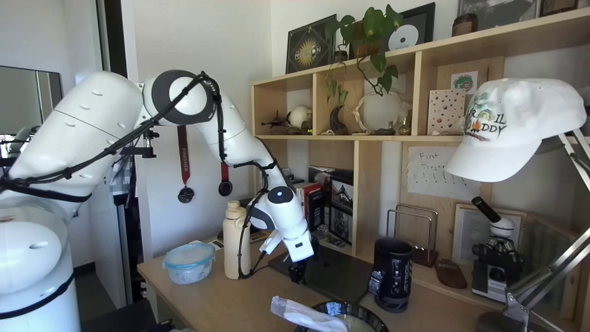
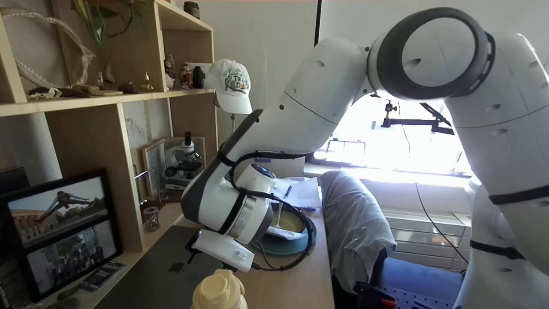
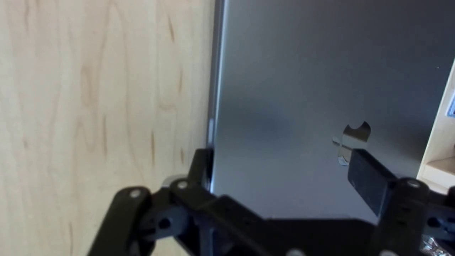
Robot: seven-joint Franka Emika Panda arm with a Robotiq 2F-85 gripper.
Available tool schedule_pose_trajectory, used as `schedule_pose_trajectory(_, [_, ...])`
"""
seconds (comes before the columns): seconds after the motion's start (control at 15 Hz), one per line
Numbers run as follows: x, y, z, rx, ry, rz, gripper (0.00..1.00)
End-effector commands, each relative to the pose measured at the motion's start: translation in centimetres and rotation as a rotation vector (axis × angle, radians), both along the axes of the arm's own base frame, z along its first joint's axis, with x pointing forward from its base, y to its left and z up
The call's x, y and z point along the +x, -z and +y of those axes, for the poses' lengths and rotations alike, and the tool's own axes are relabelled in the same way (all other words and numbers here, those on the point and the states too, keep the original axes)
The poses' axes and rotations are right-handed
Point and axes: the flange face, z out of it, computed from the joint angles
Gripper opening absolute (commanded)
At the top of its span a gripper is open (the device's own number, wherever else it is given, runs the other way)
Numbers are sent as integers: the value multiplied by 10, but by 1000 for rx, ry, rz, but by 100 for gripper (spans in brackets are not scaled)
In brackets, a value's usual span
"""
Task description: Open the laptop
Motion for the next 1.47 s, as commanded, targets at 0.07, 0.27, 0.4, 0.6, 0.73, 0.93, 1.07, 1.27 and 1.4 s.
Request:
schedule_pose_trajectory(0.07, [9, -11, 0, 21, 11, -40, 100])
schedule_pose_trajectory(0.27, [10, -23, -3, 26, 17, -68, 100])
schedule_pose_trajectory(0.4, [10, -29, -4, 23, 11, -82, 100])
schedule_pose_trajectory(0.6, [9, -36, -1, 24, 1, -101, 100])
schedule_pose_trajectory(0.73, [8, -42, 0, 26, -3, -116, 100])
schedule_pose_trajectory(0.93, [5, -50, 1, 27, -10, -136, 100])
schedule_pose_trajectory(1.07, [5, -54, 1, 27, -11, -149, 100])
schedule_pose_trajectory(1.27, [4, -61, 2, 26, -18, -170, 100])
schedule_pose_trajectory(1.4, [5, -66, 3, 24, -24, -187, 100])
